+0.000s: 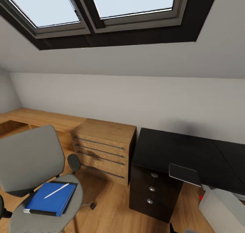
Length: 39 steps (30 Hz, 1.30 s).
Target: In the bedroom, organize the workspace by keeping the computer under the desk, ensuring the monitor is on the desk, placing the keyboard on the desk next to the monitor, placing the mouse on the desk next to the keyboard, moving the folder from the swivel chair onto the desk next to the mouse, stacking the notebook on top of the folder with the pen on top of the notebook, and positioning the swivel chair next to the desk.
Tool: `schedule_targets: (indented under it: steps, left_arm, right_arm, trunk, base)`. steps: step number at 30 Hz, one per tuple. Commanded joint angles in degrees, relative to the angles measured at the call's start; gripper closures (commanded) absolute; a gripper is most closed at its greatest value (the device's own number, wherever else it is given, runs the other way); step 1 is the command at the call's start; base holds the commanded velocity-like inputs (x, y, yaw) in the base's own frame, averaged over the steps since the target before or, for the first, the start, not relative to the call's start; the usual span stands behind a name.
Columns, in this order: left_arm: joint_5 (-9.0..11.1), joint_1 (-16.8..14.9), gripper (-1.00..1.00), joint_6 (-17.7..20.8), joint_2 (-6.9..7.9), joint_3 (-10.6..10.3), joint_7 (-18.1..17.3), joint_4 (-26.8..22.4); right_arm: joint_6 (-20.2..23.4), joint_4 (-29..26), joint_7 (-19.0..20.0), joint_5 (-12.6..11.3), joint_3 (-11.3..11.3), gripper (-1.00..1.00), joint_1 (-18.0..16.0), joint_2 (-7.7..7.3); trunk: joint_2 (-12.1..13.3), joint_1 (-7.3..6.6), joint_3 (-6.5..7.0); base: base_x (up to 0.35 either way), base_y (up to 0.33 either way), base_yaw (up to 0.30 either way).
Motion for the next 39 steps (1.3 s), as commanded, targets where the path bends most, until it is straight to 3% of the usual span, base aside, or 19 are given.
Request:
schedule_targets:
  steps: [1,19,20,22,24,39]
  left_arm:
    - [0.42,-0.06,-1.00,-0.21,-0.01,-0.49,0.30,-0.03]
    - [0.42,-0.06,-1.00,-0.21,0.04,-0.49,0.29,-0.03]
    - [0.42,-0.06,-1.00,-0.21,0.03,-0.49,0.29,-0.03]
    - [0.42,-0.06,-1.00,-0.21,0.01,-0.49,0.31,-0.02]
    - [0.42,-0.06,-1.00,-0.21,0.00,-0.49,0.31,-0.03]
    - [0.47,-0.06,-1.00,-0.21,0.04,-0.41,0.32,-0.02]
  right_arm:
    - [-0.20,0.08,0.18,-0.59,0.48,-1.00,-0.05,-0.01]
    - [-0.13,0.08,0.20,-0.57,0.49,-1.00,-0.05,-0.10]
    - [0.30,0.13,0.29,2.02,1.27,-1.00,-0.05,-0.16]
    - [0.55,0.16,0.23,4.46,1.51,-1.00,-0.02,-0.14]
    - [0.65,0.17,0.20,5.46,1.59,-1.00,-0.03,-0.11]
    - [0.68,0.17,0.12,5.83,1.62,-1.00,-0.03,-0.15]
  trunk:
    - [-0.05,0.00,-0.15]
    - [-0.05,0.00,-1.43]
    - [-0.05,0.00,-1.49]
    - [-0.05,0.00,-1.62]
    - [-0.05,0.00,-1.76]
    - [-0.05,0.00,-2.80]
  base:
    - [0.000,0.000,0.173]
    - [0.000,0.000,0.173]
    - [0.000,0.000,0.171]
    - [0.000,0.000,0.178]
    - [0.000,0.000,0.182]
    - [-0.015,0.011,0.177]
